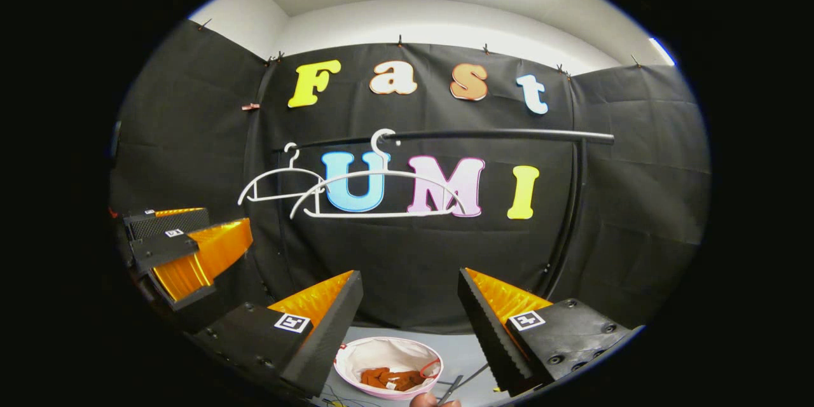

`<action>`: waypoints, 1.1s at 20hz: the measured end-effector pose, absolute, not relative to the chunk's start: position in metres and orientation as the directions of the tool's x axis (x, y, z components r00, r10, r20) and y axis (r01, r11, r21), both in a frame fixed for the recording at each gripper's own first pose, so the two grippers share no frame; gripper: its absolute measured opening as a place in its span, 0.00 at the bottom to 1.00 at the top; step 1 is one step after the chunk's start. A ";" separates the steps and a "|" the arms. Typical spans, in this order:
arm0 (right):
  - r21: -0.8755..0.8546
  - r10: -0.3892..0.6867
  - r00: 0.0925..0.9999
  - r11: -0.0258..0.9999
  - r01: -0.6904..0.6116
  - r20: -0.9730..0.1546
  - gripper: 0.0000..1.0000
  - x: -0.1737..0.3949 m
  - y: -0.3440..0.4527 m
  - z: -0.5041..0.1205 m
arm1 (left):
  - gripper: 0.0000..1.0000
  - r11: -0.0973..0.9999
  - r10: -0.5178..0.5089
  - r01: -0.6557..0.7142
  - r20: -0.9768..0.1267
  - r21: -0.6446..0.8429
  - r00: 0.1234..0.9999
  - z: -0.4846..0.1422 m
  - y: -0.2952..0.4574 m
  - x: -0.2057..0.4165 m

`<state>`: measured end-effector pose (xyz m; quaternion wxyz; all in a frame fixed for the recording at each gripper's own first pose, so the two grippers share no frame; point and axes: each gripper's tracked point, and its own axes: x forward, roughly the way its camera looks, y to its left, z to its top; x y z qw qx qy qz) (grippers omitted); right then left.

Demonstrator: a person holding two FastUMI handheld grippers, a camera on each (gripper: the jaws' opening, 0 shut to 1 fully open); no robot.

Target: Grasp the clothes on the hanger with both hands and then place them into the laundry hamper below.

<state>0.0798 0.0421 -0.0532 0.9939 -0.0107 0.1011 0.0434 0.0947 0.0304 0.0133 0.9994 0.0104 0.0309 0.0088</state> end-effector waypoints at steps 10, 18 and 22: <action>-0.053 0.091 0.991 0.994 -0.096 -0.096 0.98 0.053 -0.004 -0.006 | 0.93 0.998 0.062 -0.063 0.050 0.019 0.997 0.048 -0.001 0.062; -0.012 0.041 0.993 0.999 -0.042 -0.112 0.99 0.036 -0.025 -0.013 | 0.95 0.999 0.002 -0.004 0.034 0.048 0.999 0.047 -0.032 0.059; -0.007 0.033 0.993 0.999 -0.034 -0.115 0.97 0.032 -0.026 -0.013 | 0.95 0.998 -0.014 0.013 0.018 0.059 1.000 0.040 -0.036 0.055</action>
